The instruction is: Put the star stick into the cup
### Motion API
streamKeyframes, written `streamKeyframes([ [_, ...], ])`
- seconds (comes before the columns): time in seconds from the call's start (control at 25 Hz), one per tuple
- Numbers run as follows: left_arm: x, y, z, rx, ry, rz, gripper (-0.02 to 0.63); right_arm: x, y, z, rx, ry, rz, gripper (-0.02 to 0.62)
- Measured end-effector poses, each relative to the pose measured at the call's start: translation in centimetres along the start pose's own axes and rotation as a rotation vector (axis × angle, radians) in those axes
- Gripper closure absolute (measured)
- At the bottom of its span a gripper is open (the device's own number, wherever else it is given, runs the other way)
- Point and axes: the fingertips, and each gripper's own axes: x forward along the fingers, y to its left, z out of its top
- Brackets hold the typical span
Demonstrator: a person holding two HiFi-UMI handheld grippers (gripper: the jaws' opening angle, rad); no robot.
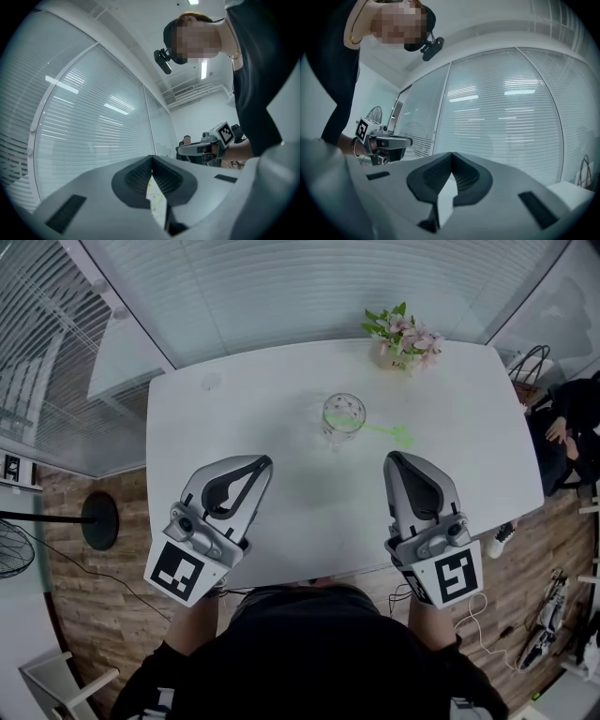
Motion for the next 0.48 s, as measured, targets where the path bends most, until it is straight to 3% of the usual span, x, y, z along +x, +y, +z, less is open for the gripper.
streamKeyframes([
  [0.48, 0.27, 0.34, -0.13, -0.007, -0.003, 0.003, 0.592, 0.23, -0.43, -0.22, 0.008, 0.003, -0.014, 0.591],
])
